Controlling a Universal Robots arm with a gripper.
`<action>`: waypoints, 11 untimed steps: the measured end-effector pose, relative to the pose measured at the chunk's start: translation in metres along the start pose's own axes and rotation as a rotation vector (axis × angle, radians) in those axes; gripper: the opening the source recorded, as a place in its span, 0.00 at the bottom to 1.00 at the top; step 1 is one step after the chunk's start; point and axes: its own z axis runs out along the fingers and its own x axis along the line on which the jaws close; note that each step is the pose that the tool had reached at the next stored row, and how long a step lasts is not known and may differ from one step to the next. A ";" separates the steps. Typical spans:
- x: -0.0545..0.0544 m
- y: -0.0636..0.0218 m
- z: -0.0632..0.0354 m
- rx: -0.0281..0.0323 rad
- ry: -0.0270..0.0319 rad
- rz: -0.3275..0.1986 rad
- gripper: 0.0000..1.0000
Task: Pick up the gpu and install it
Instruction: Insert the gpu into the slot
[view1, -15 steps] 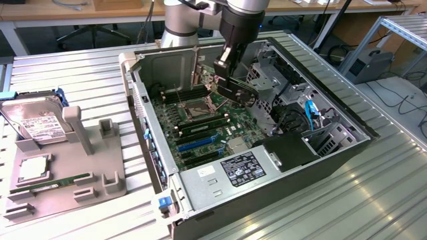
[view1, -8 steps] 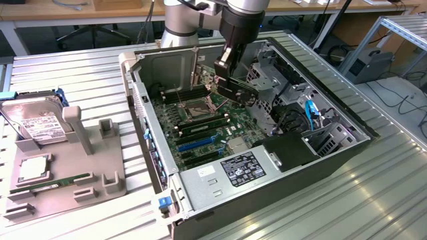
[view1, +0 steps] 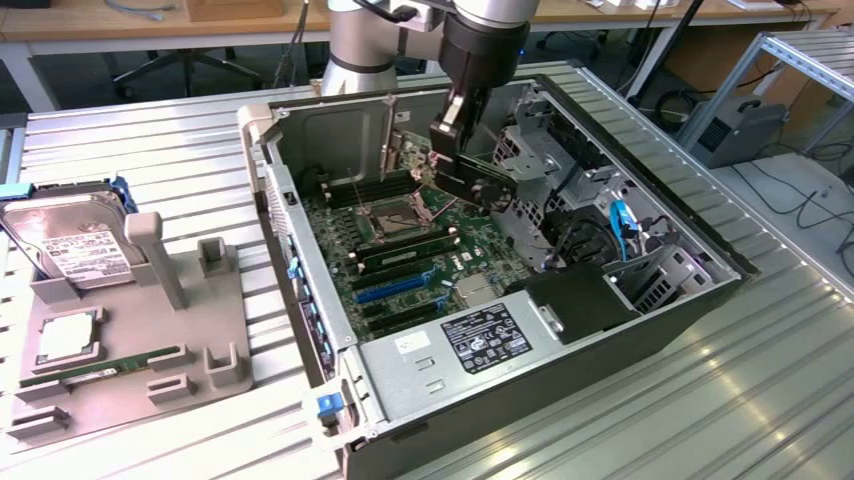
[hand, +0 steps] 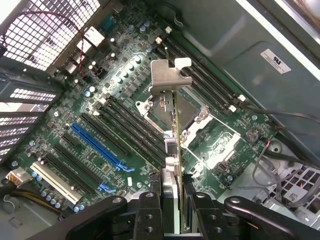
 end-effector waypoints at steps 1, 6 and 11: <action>0.000 0.0000 0.0000 -0.0001 0.0001 -0.005 0.27; 0.000 0.0000 0.0001 -0.0003 0.0003 -0.017 0.27; 0.000 0.0000 0.0002 -0.0006 0.0004 -0.029 0.27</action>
